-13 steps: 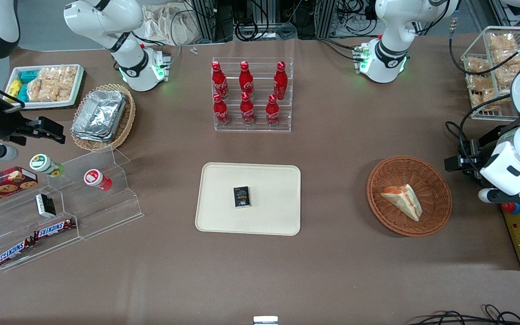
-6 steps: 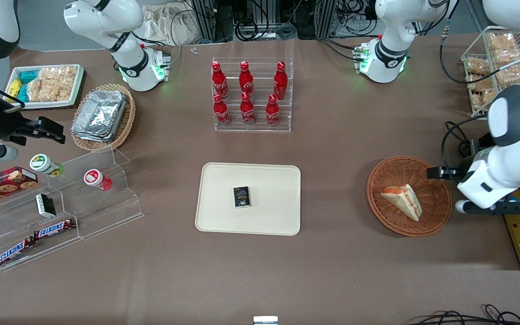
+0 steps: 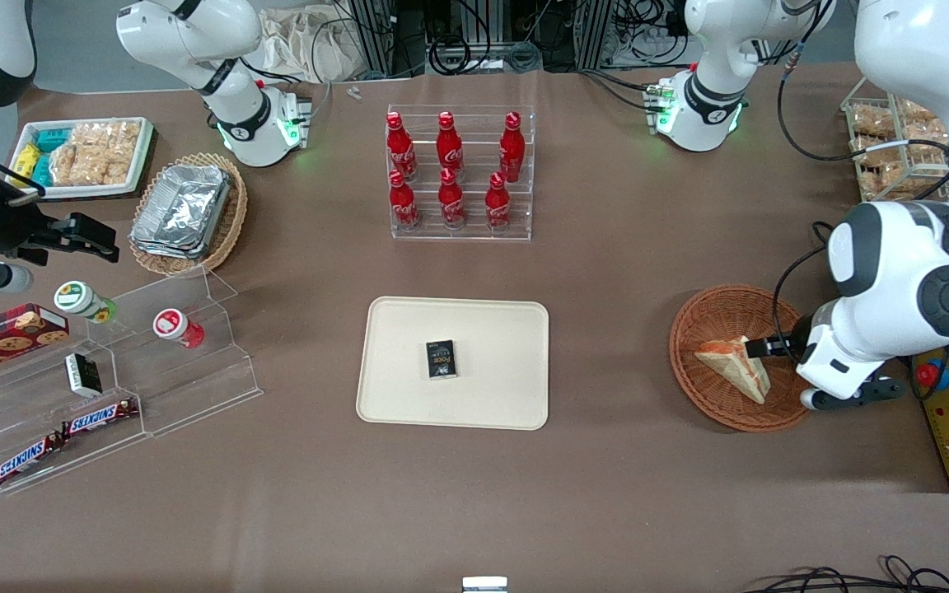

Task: Place sandwich from basket to tray
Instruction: 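Move the left gripper down over the sandwich in the wicker basket, then close the left gripper on the wrapped sandwich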

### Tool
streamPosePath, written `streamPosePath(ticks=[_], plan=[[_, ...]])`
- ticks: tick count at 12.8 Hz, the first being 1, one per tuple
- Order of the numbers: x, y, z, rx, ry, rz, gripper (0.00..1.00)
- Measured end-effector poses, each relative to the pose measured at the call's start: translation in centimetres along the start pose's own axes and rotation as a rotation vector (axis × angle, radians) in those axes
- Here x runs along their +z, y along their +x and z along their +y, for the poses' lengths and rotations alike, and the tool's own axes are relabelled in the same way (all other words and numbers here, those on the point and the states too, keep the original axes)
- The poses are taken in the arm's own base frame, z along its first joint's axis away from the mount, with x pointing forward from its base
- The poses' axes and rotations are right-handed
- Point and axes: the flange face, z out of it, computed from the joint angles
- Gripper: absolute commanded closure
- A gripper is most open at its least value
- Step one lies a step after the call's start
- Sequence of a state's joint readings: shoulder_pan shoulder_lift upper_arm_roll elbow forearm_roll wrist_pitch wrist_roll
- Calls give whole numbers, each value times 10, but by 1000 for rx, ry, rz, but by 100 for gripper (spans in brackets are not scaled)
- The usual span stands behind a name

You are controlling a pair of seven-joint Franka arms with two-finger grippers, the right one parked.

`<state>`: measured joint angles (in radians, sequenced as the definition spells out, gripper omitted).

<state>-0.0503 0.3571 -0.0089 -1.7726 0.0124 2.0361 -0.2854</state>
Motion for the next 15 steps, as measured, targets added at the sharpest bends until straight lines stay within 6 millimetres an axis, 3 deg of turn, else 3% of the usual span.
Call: streamPosePath(ticks=[4, 12, 13, 15], plan=[[47, -11, 4, -175, -27, 53, 1], [94, -8, 5, -298, -31, 40, 2], [97, -7, 4, -308, -35, 38, 9], [99, -6, 4, -333, -48, 32, 36]])
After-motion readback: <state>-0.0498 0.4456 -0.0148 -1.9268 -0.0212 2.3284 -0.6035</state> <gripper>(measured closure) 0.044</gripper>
